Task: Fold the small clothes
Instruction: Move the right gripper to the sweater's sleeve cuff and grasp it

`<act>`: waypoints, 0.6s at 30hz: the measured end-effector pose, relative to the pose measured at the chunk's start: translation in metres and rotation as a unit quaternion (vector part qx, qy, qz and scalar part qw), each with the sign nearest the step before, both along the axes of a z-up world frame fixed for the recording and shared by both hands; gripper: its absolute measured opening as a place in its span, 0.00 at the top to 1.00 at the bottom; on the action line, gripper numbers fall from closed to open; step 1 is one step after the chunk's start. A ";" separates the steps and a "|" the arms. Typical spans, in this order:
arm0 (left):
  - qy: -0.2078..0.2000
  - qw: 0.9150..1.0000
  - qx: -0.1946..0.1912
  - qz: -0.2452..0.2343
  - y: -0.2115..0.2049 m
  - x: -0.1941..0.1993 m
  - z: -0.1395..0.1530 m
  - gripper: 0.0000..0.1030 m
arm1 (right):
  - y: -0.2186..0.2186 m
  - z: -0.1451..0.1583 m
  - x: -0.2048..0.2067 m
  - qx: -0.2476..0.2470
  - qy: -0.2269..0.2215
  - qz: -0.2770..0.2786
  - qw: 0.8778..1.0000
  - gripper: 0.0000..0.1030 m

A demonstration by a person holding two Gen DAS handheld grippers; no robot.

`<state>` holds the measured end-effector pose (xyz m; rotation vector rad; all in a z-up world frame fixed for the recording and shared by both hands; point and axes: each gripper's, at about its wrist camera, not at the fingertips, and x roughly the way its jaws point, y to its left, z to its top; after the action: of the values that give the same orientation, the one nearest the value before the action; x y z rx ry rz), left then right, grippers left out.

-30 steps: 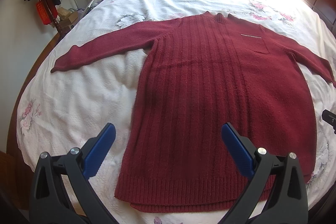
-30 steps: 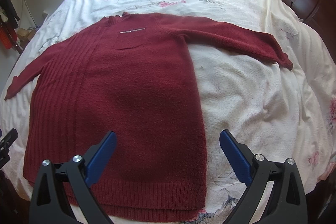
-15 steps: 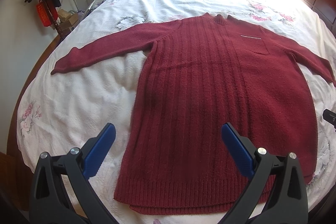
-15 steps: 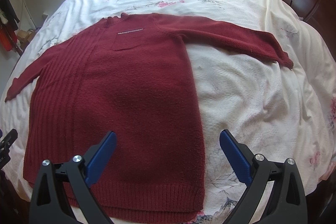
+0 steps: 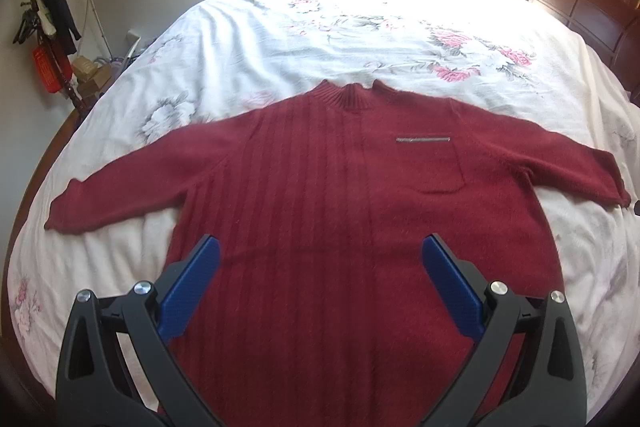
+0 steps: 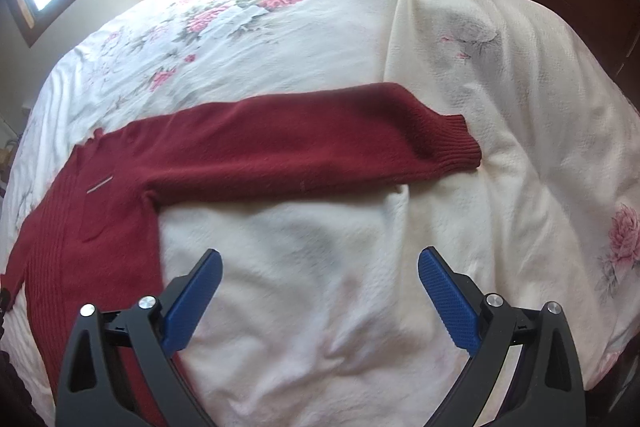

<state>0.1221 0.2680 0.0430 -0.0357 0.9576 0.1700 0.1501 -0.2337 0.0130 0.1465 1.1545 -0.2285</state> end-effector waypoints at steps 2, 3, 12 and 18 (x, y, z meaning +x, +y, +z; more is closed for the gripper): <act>-0.014 1.000 -0.005 -0.009 -0.020 0.026 0.002 0.03 | -0.037 -0.014 0.022 0.019 0.015 -0.027 0.999 0.05; -0.020 1.000 -0.007 -0.014 -0.029 0.038 0.002 0.03 | -0.055 -0.014 0.031 0.013 0.015 -0.037 0.999 0.05; -0.013 0.999 -0.011 -0.037 -0.080 0.102 -0.023 0.03 | -0.144 -0.083 0.080 0.079 0.070 -0.109 0.988 0.06; -0.001 1.000 -0.018 -0.021 -0.067 0.114 -0.041 0.03 | -0.155 -0.108 0.096 0.096 0.084 -0.110 0.986 0.18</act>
<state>0.2364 0.2007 0.0022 -0.0487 0.9589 0.1148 0.2462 -0.3887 -0.0954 0.4331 1.3279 -0.3291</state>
